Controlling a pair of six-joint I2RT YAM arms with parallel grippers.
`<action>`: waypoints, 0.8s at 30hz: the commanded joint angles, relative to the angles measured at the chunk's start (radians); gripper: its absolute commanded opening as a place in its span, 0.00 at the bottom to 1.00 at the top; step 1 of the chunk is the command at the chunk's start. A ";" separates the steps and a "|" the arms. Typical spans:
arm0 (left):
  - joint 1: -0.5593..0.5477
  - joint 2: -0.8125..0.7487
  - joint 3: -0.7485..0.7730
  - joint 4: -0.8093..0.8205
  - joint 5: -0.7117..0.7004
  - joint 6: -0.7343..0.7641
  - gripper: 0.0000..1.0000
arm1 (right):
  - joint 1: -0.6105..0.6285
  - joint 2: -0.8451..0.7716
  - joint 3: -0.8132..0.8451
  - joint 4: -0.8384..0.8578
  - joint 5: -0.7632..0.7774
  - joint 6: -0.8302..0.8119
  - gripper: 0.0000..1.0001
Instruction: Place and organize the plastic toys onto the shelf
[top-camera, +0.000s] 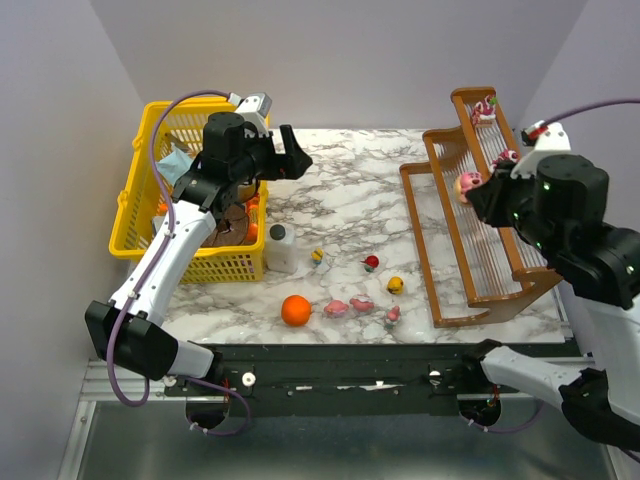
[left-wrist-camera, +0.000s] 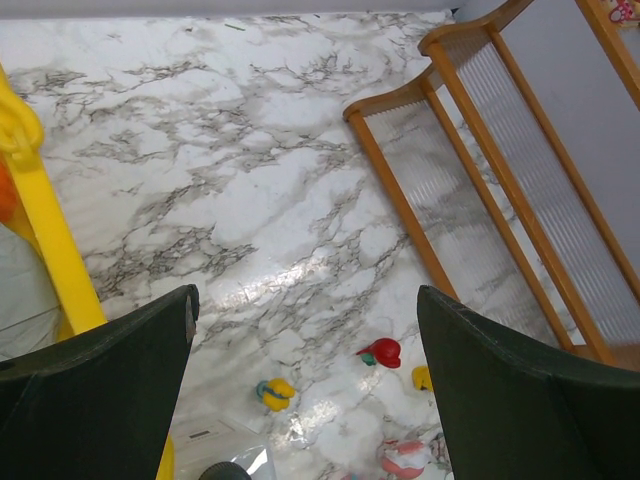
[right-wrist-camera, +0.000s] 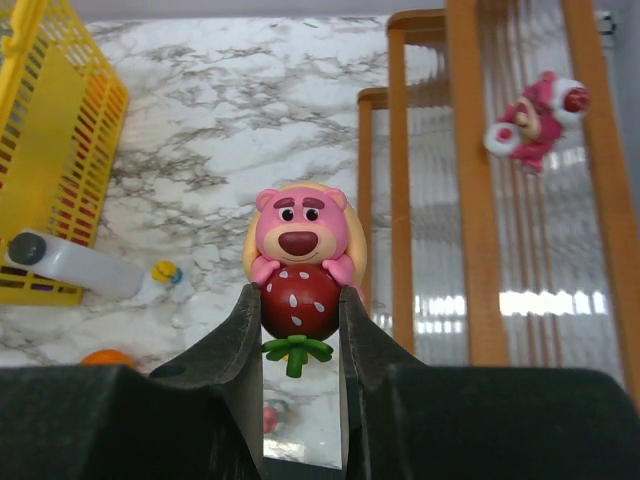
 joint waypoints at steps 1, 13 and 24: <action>-0.007 -0.017 0.022 0.015 0.064 -0.011 0.99 | -0.001 -0.051 0.073 -0.248 0.144 -0.048 0.01; -0.050 -0.011 0.030 0.016 0.098 -0.020 0.99 | -0.001 -0.193 0.026 -0.384 0.297 -0.137 0.01; -0.057 -0.011 0.056 0.013 0.121 -0.028 0.99 | -0.001 -0.275 -0.009 -0.365 0.210 -0.161 0.01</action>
